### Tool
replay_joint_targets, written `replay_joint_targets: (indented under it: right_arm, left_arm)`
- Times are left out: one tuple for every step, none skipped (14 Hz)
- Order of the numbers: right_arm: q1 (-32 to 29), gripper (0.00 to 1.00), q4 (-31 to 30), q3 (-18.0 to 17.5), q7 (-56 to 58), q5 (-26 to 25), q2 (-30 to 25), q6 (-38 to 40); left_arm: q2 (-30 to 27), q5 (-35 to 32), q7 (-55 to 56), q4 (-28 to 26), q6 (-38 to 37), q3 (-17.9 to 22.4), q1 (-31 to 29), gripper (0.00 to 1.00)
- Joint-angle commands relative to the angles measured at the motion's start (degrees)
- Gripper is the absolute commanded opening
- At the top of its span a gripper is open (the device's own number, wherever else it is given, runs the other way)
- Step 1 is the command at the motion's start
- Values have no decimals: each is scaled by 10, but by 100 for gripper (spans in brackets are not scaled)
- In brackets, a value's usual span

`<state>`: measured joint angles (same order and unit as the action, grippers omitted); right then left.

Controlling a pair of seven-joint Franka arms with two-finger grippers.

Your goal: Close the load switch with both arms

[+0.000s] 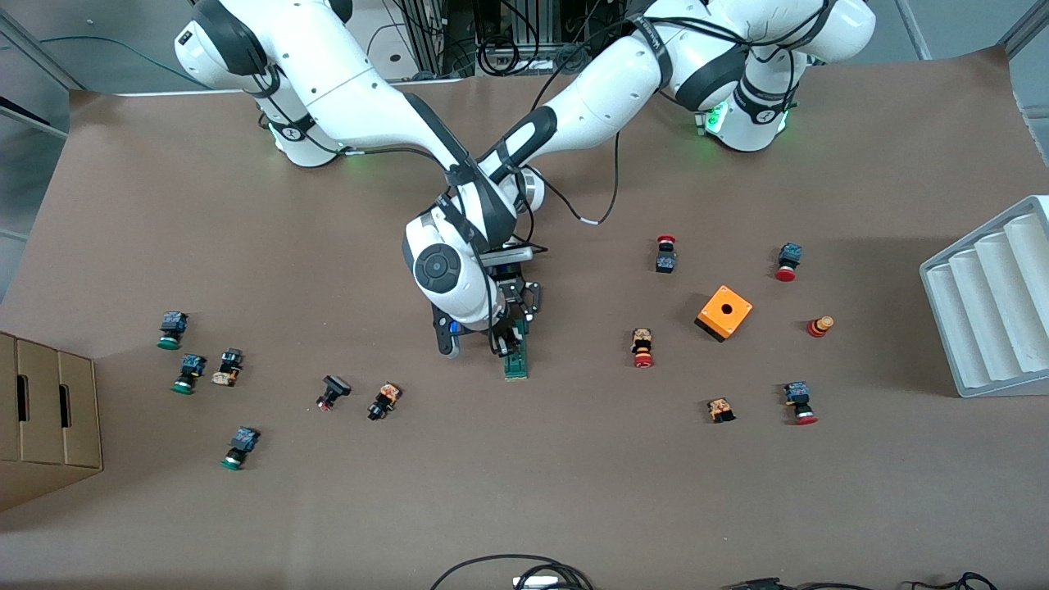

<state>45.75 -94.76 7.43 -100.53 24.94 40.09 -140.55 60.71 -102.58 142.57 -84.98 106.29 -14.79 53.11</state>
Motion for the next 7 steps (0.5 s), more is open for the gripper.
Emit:
replay_joint_targets:
  right_arm:
    - [0, 36, -7, 1, 26, 12, -1, -14]
    - [-1, 35, -7, 1, 31, 12, -1, -14]
    - [-2, 33, -6, 1, 35, 12, -1, -14]
    - [-3, 33, -6, 1, 35, 12, 0, -14]
    - [-4, 33, -5, 1, 35, 12, 0, -14]
    - [-6, 33, -3, 1, 34, 12, 0, -14]
    - [-12, 33, -1, 1, 33, 13, 0, -14]
  left_arm:
    - [6, -9, 5, 16, 1, -3, 1, 51]
    - [6, -9, 5, 16, 1, -3, 1, 51]
    - [6, -9, 5, 16, 1, -3, 1, 51]
    - [6, -9, 4, 16, 1, -3, 1, 51]
    - [6, -9, 4, 16, 1, -3, 1, 51]
    - [6, -9, 4, 16, 1, -3, 1, 51]
    - [6, -9, 4, 16, 1, -3, 1, 51]
